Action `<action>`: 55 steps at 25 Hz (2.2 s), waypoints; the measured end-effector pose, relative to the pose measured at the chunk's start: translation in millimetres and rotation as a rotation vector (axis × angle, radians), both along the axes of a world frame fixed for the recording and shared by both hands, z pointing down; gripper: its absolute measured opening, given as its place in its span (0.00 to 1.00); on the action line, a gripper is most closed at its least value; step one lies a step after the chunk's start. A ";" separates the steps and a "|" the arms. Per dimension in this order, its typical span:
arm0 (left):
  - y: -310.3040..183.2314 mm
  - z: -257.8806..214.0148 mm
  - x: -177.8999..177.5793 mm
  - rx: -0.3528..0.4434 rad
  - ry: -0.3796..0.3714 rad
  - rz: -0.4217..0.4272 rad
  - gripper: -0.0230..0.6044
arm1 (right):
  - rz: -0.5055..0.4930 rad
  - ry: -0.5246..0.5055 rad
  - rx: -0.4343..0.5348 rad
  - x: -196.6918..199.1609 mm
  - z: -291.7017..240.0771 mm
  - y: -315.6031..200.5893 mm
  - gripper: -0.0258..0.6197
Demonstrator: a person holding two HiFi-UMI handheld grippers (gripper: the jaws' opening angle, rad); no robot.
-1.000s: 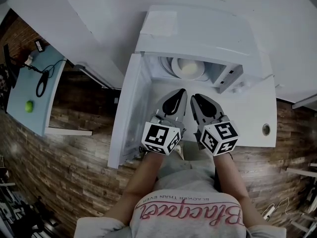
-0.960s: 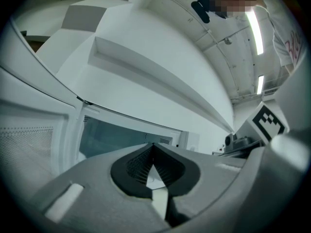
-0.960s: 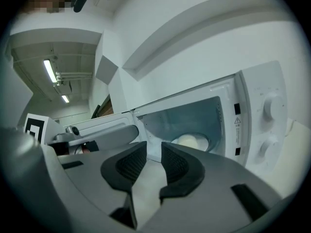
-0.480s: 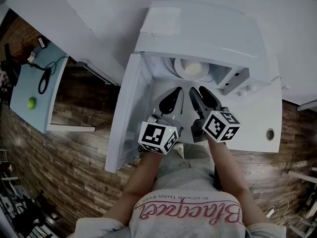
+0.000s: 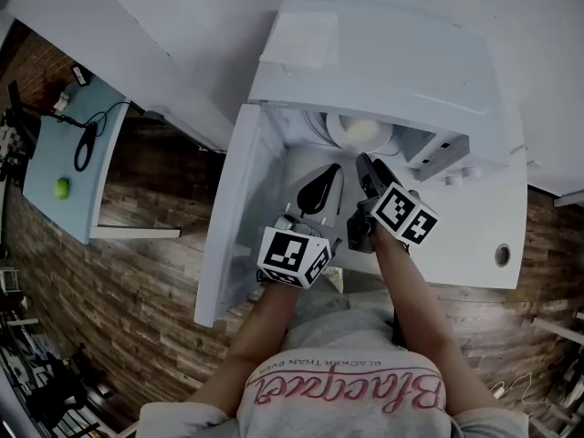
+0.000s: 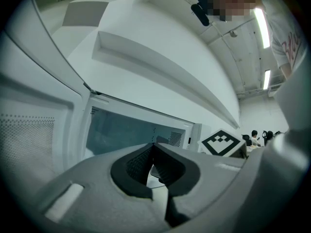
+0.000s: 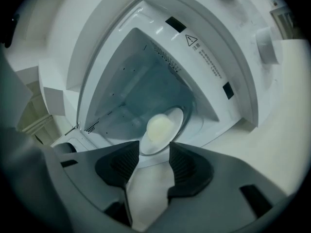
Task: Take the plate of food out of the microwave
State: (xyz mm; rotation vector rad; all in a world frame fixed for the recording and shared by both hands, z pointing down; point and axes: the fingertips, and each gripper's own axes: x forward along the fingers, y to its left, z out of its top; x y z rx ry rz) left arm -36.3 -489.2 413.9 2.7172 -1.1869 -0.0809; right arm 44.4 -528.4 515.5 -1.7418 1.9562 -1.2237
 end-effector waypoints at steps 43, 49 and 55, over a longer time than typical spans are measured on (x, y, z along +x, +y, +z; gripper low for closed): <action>-15.4 11.4 -4.5 -0.025 -0.011 -0.030 0.05 | 0.129 -0.102 -0.321 28.7 29.1 -22.5 0.27; -13.2 9.9 -4.0 -0.021 -0.013 -0.029 0.05 | 0.178 -0.209 -0.409 23.6 28.2 -26.9 0.29; -12.1 11.6 -3.0 -0.024 -0.015 -0.027 0.05 | 0.228 -0.209 -0.513 20.3 36.6 -28.9 0.25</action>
